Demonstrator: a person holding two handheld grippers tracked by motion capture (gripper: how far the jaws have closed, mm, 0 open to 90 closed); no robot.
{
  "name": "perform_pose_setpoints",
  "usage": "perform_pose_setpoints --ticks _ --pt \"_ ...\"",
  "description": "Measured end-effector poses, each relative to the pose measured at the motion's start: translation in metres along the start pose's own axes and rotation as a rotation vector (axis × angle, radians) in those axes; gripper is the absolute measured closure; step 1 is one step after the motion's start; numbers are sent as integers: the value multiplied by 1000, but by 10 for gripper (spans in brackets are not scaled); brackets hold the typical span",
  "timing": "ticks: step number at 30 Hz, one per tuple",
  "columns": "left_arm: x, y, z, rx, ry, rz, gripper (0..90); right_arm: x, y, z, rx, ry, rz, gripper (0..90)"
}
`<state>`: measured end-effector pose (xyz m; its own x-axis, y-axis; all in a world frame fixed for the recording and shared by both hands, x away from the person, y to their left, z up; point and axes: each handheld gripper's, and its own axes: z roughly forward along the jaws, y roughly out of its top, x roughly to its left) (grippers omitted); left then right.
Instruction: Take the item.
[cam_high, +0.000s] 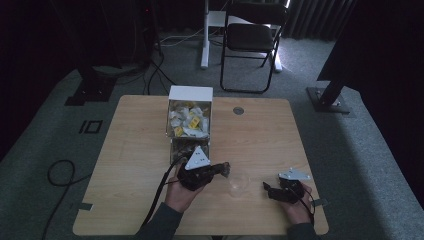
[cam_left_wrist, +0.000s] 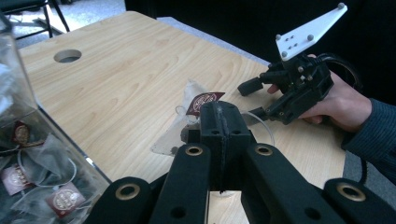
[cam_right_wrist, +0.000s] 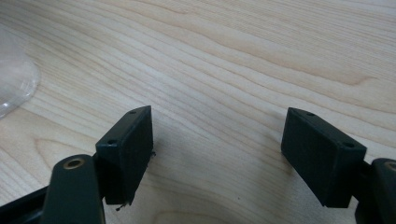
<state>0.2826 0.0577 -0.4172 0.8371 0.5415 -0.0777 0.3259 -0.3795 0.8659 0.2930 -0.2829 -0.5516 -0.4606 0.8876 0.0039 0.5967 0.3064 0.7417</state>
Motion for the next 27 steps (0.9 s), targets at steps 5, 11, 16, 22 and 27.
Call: perform_pose_setpoints --ticks 5,11,16,22,27 --pt "-3 0 4 2 -12 5 900 0 0 0 0 0 0 249" --pt "-7 0 8 7 -24 11 900 0 0 0 0 0 1 249" --pt "-10 1 12 9 -31 15 900 0 0 0 0 0 1 249" --pt "-13 2 15 10 -41 20 900 0 0 0 1 0 2 249" --pt "-14 3 18 9 -48 18 900 0 0 0 0 0 1 249"
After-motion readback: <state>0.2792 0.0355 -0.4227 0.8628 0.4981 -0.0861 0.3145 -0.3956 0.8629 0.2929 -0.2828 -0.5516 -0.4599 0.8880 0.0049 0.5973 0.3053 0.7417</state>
